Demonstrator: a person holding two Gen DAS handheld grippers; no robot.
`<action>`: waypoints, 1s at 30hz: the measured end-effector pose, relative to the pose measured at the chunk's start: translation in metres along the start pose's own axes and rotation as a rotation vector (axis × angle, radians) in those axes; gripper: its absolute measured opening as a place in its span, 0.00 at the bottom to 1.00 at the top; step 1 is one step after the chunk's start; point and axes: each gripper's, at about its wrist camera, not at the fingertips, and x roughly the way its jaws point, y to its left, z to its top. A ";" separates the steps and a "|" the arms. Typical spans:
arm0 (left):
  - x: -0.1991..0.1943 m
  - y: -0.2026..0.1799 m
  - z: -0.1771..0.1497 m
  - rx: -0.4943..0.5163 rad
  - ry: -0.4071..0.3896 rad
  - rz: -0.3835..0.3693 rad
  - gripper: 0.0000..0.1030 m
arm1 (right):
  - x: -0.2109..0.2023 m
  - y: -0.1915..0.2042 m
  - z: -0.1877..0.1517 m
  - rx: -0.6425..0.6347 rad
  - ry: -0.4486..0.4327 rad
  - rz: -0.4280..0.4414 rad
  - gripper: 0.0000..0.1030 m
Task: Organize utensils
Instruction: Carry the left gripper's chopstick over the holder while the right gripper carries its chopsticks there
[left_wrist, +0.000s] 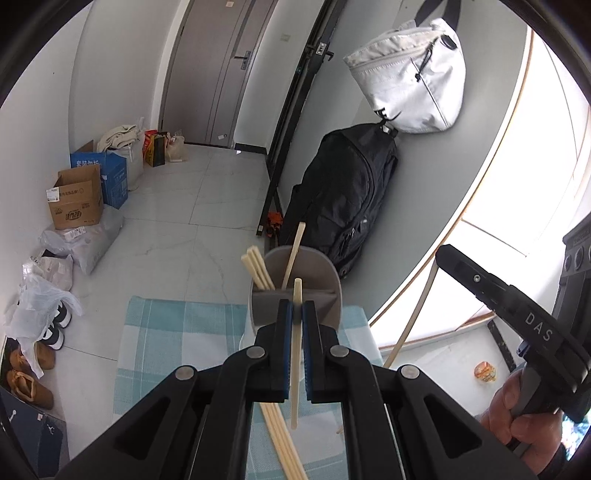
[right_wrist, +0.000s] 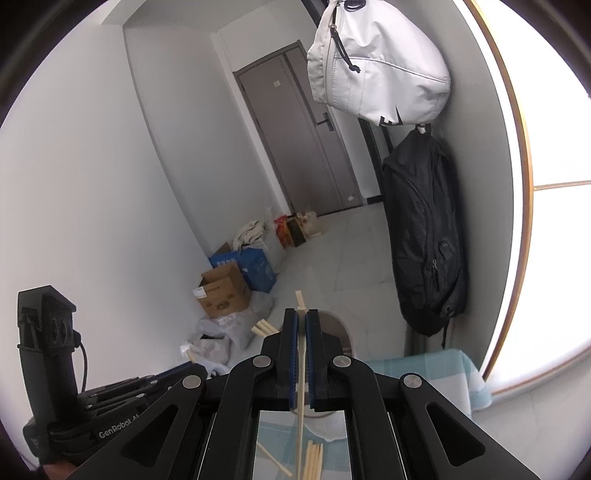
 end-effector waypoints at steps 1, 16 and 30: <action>0.001 0.000 0.007 -0.005 0.000 -0.004 0.01 | 0.002 0.000 0.007 -0.001 -0.004 0.000 0.04; 0.014 0.007 0.090 -0.047 -0.074 -0.062 0.01 | 0.053 0.006 0.101 -0.081 -0.071 0.020 0.04; 0.053 0.011 0.094 -0.021 -0.056 -0.037 0.01 | 0.110 0.003 0.095 -0.149 -0.067 -0.005 0.04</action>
